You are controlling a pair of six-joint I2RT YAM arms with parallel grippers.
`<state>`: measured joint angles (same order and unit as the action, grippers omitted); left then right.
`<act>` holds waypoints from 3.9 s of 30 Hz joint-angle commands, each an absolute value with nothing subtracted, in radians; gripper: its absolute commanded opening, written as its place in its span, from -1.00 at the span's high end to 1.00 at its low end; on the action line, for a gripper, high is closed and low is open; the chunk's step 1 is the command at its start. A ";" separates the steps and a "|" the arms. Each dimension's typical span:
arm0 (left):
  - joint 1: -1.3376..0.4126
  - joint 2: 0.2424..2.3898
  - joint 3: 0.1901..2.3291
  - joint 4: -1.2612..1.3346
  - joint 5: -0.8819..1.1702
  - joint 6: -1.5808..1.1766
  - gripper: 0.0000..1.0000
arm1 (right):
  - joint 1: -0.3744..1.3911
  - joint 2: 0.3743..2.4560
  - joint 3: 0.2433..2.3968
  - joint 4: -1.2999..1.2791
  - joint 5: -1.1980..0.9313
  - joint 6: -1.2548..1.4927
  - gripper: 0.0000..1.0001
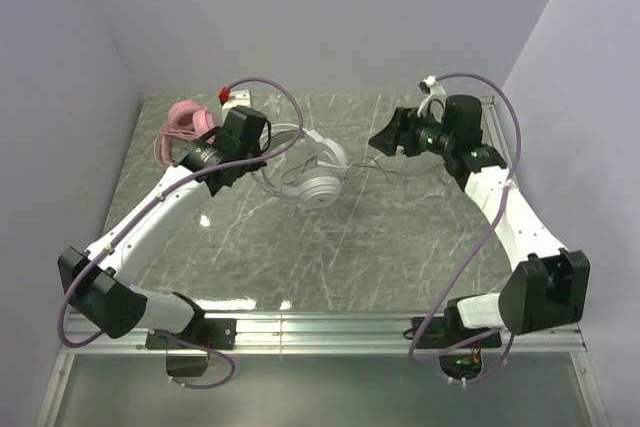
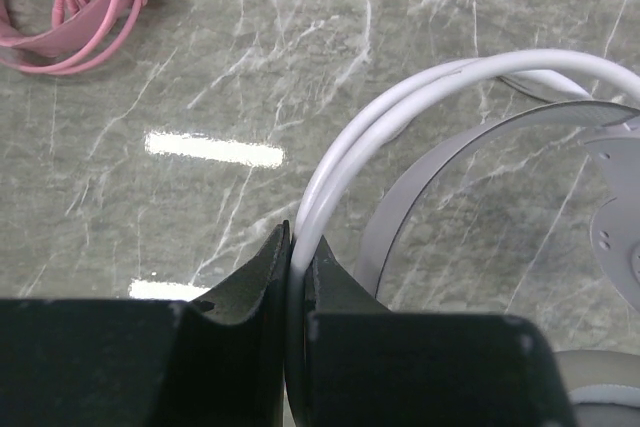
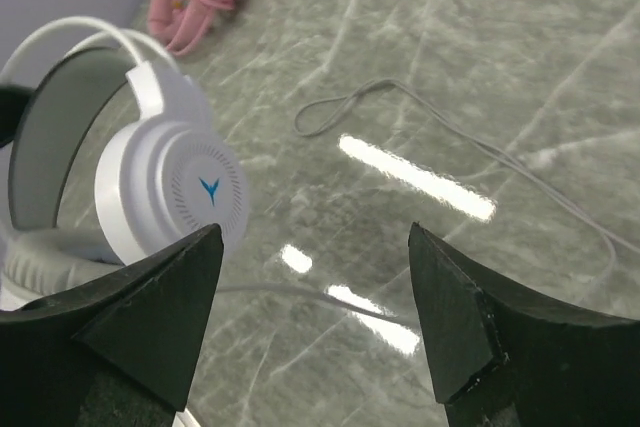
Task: Wrap the headphones
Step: Wrap the headphone cable with the right arm
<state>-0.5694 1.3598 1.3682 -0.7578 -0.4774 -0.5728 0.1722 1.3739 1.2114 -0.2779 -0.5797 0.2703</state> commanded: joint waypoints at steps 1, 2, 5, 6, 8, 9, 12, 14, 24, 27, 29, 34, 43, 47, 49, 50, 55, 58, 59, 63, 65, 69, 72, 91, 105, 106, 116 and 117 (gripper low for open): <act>-0.572 1.290 1.463 -0.733 -0.430 -0.581 0.99 | 0.170 1.286 1.079 -0.004 -0.681 0.250 -0.64; -0.572 1.289 1.471 -0.739 -0.426 -0.575 0.99 | 0.170 1.249 1.043 0.046 -0.698 0.255 -0.67; -0.574 1.293 1.502 -0.767 -0.443 -0.572 0.99 | 0.170 1.191 0.934 0.170 -0.719 0.271 -0.74; -0.574 1.293 1.515 -0.775 -0.445 -0.571 0.99 | 0.170 1.178 0.898 0.188 -0.724 0.268 -0.74; -0.572 1.295 1.532 -0.791 -0.446 -0.568 0.99 | 0.170 1.152 0.862 0.239 -0.742 0.268 -0.71; -0.572 1.295 1.537 -0.795 -0.448 -0.566 0.99 | 0.170 1.141 0.845 0.262 -0.752 0.267 -0.70; -0.572 1.293 1.560 -0.816 -0.436 -0.563 0.99 | 0.172 1.097 0.769 0.346 -0.724 0.256 -0.69; -0.572 1.292 1.583 -0.822 -0.433 -0.563 0.99 | 0.178 1.091 0.758 0.357 -0.709 0.242 -0.69; -0.572 1.269 1.655 -0.854 -0.377 -0.555 0.99 | 0.279 1.183 0.776 0.350 -0.551 0.164 -0.62; -0.572 1.272 1.680 -0.868 -0.365 -0.551 0.99 | 0.293 1.209 0.761 0.371 -0.526 0.163 -0.57; -0.572 1.267 1.689 -0.879 -0.362 -0.551 0.99 | 0.293 1.219 0.755 0.382 -0.500 0.167 -0.46; -0.572 1.258 1.701 -0.882 -0.364 -0.546 0.99 | 0.291 1.204 0.738 0.380 -0.414 0.184 0.34; -0.574 1.267 1.559 -0.749 -0.410 -0.437 0.99 | 0.324 1.016 0.879 0.171 -0.339 0.100 0.90; -0.600 1.314 1.560 -0.724 -0.440 -0.416 0.99 | 0.397 0.988 0.988 0.077 -0.282 0.020 0.91; -0.618 1.356 1.575 -0.736 -0.501 -0.408 0.99 | 0.425 0.991 1.018 0.043 -0.267 0.011 0.92; -0.638 1.365 1.577 -0.738 -0.518 -0.405 0.99 | 0.431 0.992 1.049 0.034 -0.262 -0.017 0.92; -0.712 1.388 1.556 -0.687 -0.595 -0.381 0.99 | 0.468 1.074 1.153 -0.040 -0.252 -0.057 0.94; -0.752 1.375 1.525 -0.649 -0.583 -0.368 0.99 | 0.482 1.149 1.215 -0.077 -0.239 -0.072 0.98; -0.762 1.370 1.523 -0.647 -0.574 -0.371 0.99 | 0.483 1.166 1.238 -0.083 -0.235 -0.074 0.99; -0.765 1.351 1.517 -0.634 -0.506 -0.364 0.99 | 0.483 1.258 1.276 -0.118 -0.210 -0.078 1.00; -0.767 1.335 1.506 -0.620 -0.454 -0.344 0.99 | 0.483 1.284 1.293 -0.130 -0.203 -0.080 1.00; -0.772 1.306 1.493 -0.591 -0.416 -0.334 0.99 | 0.483 1.342 1.316 -0.155 -0.169 -0.080 1.00; -0.773 1.284 1.473 -0.560 -0.368 -0.339 0.99 | 0.482 1.364 1.310 -0.146 -0.178 -0.071 1.00; -0.752 1.267 1.626 -0.603 -0.230 -0.586 0.99 | 0.310 1.381 0.942 0.402 -0.607 0.199 0.47; -0.739 1.319 1.767 -0.584 -0.179 -0.764 0.99 | 0.311 1.520 0.833 0.796 -0.678 0.416 0.44; -0.735 1.321 1.775 -0.580 -0.181 -0.772 0.99 | 0.316 1.531 0.830 0.807 -0.680 0.423 0.44; -0.729 1.364 1.799 -0.483 -0.294 -0.928 0.99 | 0.399 1.598 0.796 0.951 -0.641 0.500 0.47; -0.729 1.368 1.796 -0.454 -0.296 -0.951 0.99 | 0.414 1.601 0.793 0.972 -0.634 0.505 0.47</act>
<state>-0.7341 1.3785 1.7527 -0.6495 -0.2531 -0.8143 0.3836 1.5795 0.8112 0.8516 -0.6491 0.4652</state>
